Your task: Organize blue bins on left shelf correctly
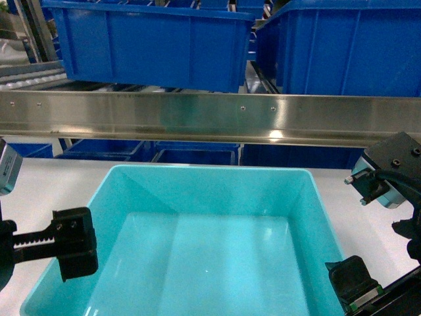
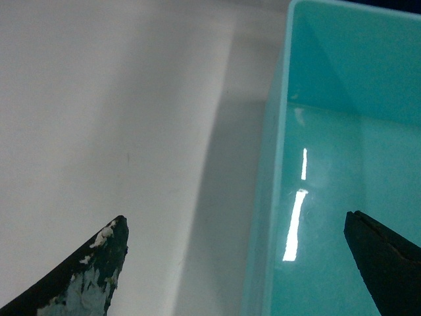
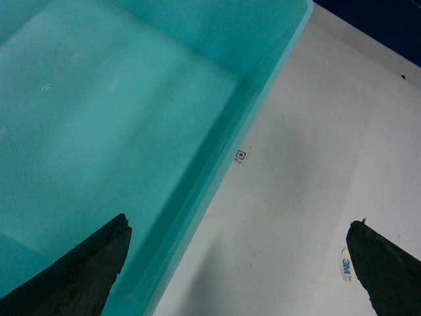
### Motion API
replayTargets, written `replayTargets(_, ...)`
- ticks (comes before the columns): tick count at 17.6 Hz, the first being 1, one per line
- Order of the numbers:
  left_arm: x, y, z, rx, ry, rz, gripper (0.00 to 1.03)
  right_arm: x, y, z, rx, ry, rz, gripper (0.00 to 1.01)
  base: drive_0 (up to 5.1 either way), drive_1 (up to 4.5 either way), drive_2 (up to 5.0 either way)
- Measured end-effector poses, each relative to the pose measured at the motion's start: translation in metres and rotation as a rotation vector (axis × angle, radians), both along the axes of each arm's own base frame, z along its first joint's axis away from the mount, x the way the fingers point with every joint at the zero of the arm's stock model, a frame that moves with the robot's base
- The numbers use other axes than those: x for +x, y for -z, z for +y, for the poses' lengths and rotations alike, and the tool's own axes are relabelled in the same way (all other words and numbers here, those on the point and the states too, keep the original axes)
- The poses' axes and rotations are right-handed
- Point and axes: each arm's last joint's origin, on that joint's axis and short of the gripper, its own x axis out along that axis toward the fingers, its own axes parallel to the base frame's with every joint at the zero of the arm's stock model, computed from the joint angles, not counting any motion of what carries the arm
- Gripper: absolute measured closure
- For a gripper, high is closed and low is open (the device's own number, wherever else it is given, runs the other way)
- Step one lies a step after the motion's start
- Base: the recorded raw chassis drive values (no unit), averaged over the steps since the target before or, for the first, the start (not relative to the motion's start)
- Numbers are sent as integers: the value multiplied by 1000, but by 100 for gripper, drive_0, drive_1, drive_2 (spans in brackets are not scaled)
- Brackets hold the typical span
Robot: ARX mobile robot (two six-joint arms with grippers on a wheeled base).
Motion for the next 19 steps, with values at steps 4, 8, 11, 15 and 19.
replayTargets(4,6,5,-4,6,10,24,5,4,6,1,-24,-4,23,3,0,0,0)
replayTargets(8,15,15,-14,10,20,81,5,13,23,2,-26,18,45,3,0,0,0)
replayTargets(11,14,16,-20,-10,25,94,5,16,25,-2,-21,37,35,3,0,0,0)
replayTargets(15,12,25,-20,-18,-1,129,5,16,26,-3,-17,42,30,3,0,0,0)
replayTargets(19,10,31,-21,-25,-12,160,5,16,26,-5,-14,46,30,3,0,0,0)
